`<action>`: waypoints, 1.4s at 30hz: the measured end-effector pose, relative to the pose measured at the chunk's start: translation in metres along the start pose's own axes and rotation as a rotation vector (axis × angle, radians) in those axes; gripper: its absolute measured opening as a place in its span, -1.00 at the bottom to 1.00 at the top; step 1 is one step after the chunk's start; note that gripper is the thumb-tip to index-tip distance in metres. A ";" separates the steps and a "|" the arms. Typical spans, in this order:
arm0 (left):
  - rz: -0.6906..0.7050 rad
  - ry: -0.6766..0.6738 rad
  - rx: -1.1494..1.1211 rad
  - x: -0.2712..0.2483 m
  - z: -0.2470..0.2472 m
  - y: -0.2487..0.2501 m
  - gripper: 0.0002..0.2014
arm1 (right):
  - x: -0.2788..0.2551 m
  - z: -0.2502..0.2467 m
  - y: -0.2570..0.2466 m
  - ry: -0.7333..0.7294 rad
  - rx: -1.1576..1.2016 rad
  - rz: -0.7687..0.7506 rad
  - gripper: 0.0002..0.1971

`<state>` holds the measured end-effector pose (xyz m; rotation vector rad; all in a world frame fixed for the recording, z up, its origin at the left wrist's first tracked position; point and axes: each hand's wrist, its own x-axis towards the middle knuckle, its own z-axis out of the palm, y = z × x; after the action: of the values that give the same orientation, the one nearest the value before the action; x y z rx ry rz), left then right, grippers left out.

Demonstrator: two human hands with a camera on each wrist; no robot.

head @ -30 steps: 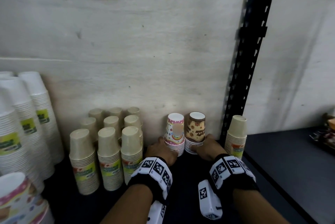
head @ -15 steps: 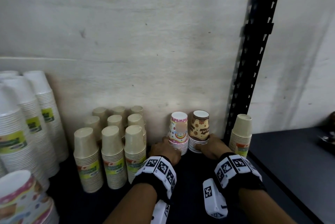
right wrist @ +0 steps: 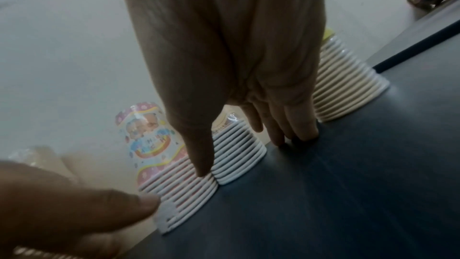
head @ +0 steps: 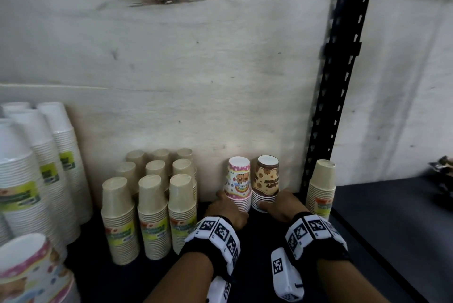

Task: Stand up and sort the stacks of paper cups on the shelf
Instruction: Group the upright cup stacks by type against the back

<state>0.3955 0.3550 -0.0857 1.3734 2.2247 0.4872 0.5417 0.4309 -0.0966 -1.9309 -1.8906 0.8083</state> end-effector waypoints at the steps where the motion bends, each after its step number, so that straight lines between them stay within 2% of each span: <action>1: -0.006 -0.006 -0.007 -0.002 0.002 0.000 -0.08 | -0.005 -0.003 -0.001 -0.013 -0.022 -0.016 -0.14; 5: 0.031 -0.009 -0.014 -0.018 0.002 -0.006 -0.03 | -0.033 -0.014 -0.005 -0.088 -0.125 -0.109 -0.40; 8: 0.152 0.016 0.041 -0.034 -0.005 -0.012 -0.16 | -0.050 -0.010 -0.002 -0.115 -0.136 -0.187 -0.38; 12: 0.237 0.073 0.105 -0.061 -0.020 -0.018 -0.32 | -0.082 -0.010 -0.001 -0.112 -0.168 -0.200 -0.51; 14: 0.280 0.129 0.115 -0.076 -0.027 -0.021 -0.36 | -0.101 -0.011 -0.001 -0.102 -0.139 -0.256 -0.57; 18: 0.312 0.191 0.146 -0.113 -0.047 -0.037 -0.48 | -0.131 -0.007 -0.005 -0.126 -0.018 -0.376 -0.78; 20: 0.306 0.190 0.182 -0.130 -0.057 -0.051 -0.51 | -0.149 -0.006 -0.010 -0.143 0.010 -0.456 -0.82; 25: 0.238 0.218 0.129 -0.163 -0.086 -0.107 -0.68 | -0.188 0.010 -0.031 -0.203 0.097 -0.576 -0.82; 33: 0.124 0.345 0.138 -0.210 -0.140 -0.191 -0.68 | -0.238 0.059 -0.085 -0.254 0.141 -0.712 -0.73; 38: 0.068 0.528 0.078 -0.235 -0.181 -0.229 -0.73 | -0.263 0.081 -0.129 -0.229 0.144 -0.772 -0.62; 42: 0.025 0.699 0.074 -0.243 -0.210 -0.260 -0.69 | -0.280 0.094 -0.161 -0.231 0.125 -0.797 -0.39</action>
<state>0.1806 0.0130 0.0004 1.4143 2.7869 1.0296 0.3662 0.1523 -0.0277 -0.8835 -2.3937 0.8633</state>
